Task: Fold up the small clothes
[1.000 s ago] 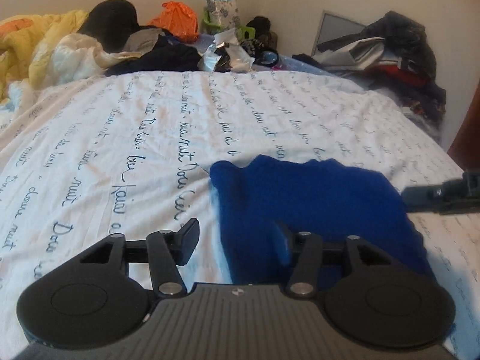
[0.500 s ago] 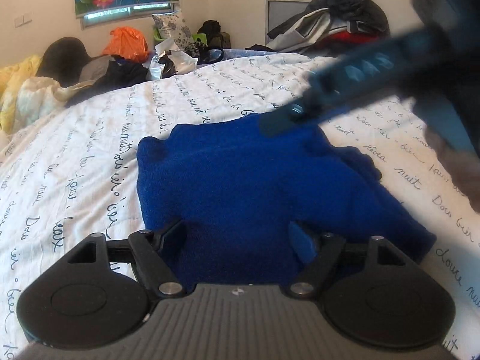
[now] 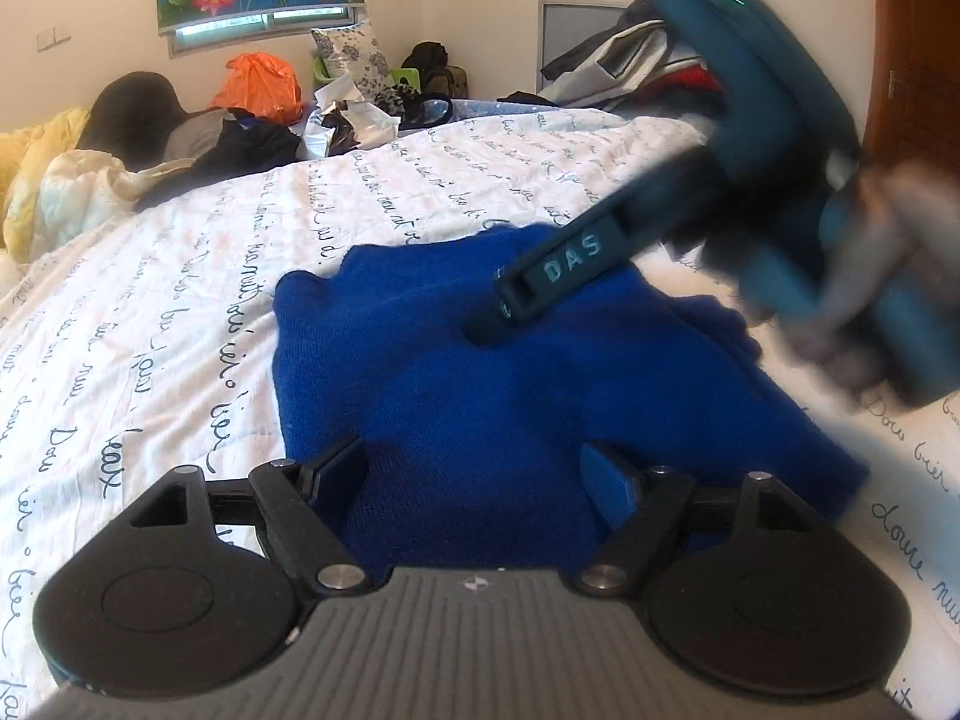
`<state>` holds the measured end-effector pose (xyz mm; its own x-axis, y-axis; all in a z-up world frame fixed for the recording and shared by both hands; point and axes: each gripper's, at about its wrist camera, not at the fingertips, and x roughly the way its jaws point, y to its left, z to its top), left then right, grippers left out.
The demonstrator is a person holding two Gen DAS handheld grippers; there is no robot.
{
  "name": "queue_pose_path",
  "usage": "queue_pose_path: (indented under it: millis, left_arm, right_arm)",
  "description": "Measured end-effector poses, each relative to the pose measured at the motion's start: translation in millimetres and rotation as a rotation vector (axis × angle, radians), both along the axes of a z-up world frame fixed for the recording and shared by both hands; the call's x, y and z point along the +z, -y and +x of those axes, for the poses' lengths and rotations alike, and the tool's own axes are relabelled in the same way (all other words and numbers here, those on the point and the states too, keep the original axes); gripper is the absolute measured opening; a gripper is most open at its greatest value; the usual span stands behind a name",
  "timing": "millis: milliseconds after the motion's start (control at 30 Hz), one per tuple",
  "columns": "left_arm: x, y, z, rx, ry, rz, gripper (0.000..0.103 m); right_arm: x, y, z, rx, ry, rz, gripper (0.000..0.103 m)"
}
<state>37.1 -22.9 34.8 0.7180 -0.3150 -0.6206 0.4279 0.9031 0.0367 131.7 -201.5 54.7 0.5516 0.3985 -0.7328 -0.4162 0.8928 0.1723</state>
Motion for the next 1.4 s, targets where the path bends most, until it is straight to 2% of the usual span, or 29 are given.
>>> queue_pose_path:
  millis: [33, 133, 233, 267, 333, 433, 533, 633, 700, 733, 767, 867, 933, 1000, 1100, 1133, 1167, 1233, 1333, 1367, 1400]
  left_arm:
    - [0, -1, 0, -0.001, -0.003, 0.0, 0.079]
    - [9, -8, -10, 0.01, 0.011, -0.004, 0.078]
    - [24, -23, -46, -0.023, 0.11, 0.01, 0.084]
    - [27, -29, -61, -0.039, 0.145, 0.028, 0.089]
    - [23, -40, -88, -0.055, 0.162, 0.042, 0.09]
    - [8, -46, -104, -0.04, 0.119, 0.075, 0.085]
    - [-5, -46, -103, -0.013, 0.091, 0.102, 0.076]
    - [-10, -42, -93, -0.01, 0.078, 0.096, 0.066]
    - [-10, -41, -89, -0.009, 0.088, 0.092, 0.062]
    - [-9, -42, -86, -0.012, 0.077, 0.081, 0.059]
    - [-7, -43, -85, -0.013, 0.065, 0.069, 0.05]
    - [-9, -46, -84, -0.021, 0.04, 0.034, 0.031]
    - [-11, -44, -86, -0.02, 0.047, 0.022, 0.026]
    - [-10, -42, -88, -0.019, 0.046, 0.031, 0.024]
    - [-7, -43, -89, -0.019, 0.038, 0.045, 0.024]
    - [-7, -42, -89, -0.02, 0.038, 0.05, 0.024]
    - [-8, -42, -89, -0.019, 0.038, 0.051, 0.025]
    - [-8, -41, -87, -0.013, 0.037, 0.047, 0.025]
    - [-8, -37, -83, -0.008, 0.035, 0.044, 0.025]
    - [-9, -37, -83, -0.006, 0.035, 0.041, 0.025]
    - [-9, -37, -81, -0.006, 0.035, 0.036, 0.023]
  right_arm:
    - [-4, 6, 1, -0.004, 0.03, 0.026, 0.06]
    - [12, 15, 7, -0.112, -0.051, 0.114, 0.061]
    - [37, 32, -25, -0.127, 0.011, 0.191, 0.062]
    - [41, 42, -37, -0.114, 0.009, 0.23, 0.063]
    - [43, 59, -59, -0.102, -0.03, 0.277, 0.063]
    - [35, 74, -83, -0.106, -0.085, 0.286, 0.063]
    - [27, 71, -99, -0.074, -0.119, 0.299, 0.063]
    - [15, 52, -102, -0.039, -0.128, 0.198, 0.063]
    - [4, 44, -99, -0.037, -0.138, 0.15, 0.049]
    - [1, 41, -98, -0.029, -0.119, 0.117, 0.022]
    - [1, 41, -97, -0.024, -0.123, 0.1, 0.016]
    - [4, 59, -94, -0.042, -0.115, 0.107, 0.01]
    - [-6, 69, -95, -0.043, -0.12, 0.16, 0.01]
    - [-3, 69, -96, -0.054, -0.123, 0.165, 0.01]
    - [13, 78, -92, -0.081, -0.186, 0.29, 0.018]
    - [20, 83, -89, -0.079, -0.169, 0.333, 0.027]
    - [27, 87, -85, -0.092, -0.138, 0.357, 0.044]
    - [34, 91, -66, -0.138, -0.097, 0.361, 0.07]
    - [26, 84, -21, -0.188, -0.137, 0.333, 0.07]
    - [20, 79, -5, -0.203, -0.152, 0.299, 0.068]
    - [12, 74, 10, -0.215, -0.167, 0.26, 0.06]
